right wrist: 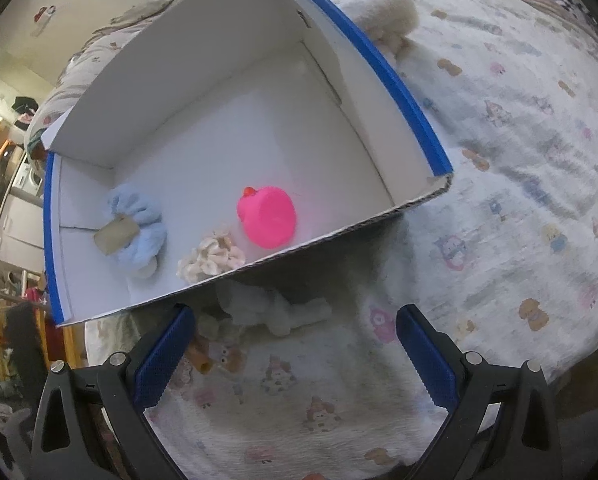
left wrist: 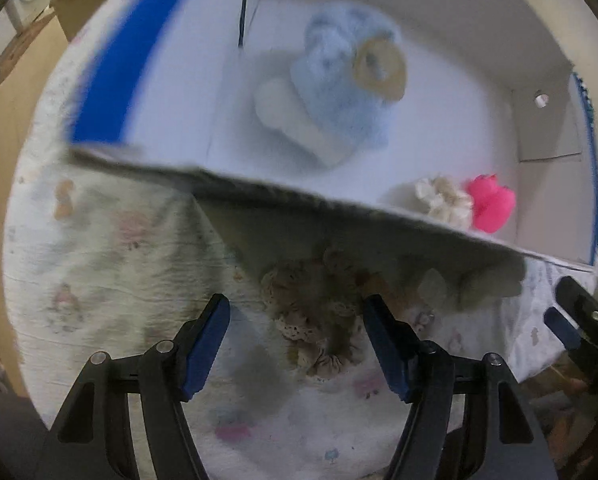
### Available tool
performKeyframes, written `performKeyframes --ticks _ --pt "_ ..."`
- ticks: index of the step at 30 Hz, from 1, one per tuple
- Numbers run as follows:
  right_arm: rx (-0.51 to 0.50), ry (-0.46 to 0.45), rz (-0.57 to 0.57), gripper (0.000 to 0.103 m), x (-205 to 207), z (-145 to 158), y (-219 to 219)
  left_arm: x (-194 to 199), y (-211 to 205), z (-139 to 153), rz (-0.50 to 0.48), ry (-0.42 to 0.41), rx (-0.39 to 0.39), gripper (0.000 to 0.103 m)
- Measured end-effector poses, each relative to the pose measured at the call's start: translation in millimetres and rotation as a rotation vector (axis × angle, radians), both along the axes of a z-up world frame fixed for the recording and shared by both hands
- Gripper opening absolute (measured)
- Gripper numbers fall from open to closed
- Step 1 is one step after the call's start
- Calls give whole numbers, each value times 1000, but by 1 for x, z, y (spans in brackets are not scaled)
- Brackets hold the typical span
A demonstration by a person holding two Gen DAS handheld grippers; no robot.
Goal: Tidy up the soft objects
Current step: 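Grasp the beige patterned scrunchie with the left tool while the right grasps a white cord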
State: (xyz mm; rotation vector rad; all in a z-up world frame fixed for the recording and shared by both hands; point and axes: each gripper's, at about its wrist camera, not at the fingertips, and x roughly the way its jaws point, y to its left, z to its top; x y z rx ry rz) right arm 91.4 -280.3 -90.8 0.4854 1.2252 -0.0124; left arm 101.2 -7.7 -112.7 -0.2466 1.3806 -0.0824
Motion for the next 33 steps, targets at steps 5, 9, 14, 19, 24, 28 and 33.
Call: performKeyframes --ticks 5,9,14,19,24,28,33 --pt "-5 34 11 103 4 -8 -1 2 -12 -17 -17 26 48 30" --pt "-31 31 80 103 11 -13 15 1 -16 -17 -43 30 40 15" --pt "-48 49 163 79 27 -25 38 -3 -13 -8 -58 10 18 12" --pt "-61 63 197 33 34 -33 45 -11 -5 7 -51 -32 36 12" --pt "-62 39 198 16 29 -26 42 -17 4 15 -37 -48 28 12" --pt "-29 8 210 15 18 -13 44 -22 9 19 -23 -55 40 12" --pt "3 -55 227 15 -3 8 38 -27 -1 36 -37 -124 61 12"
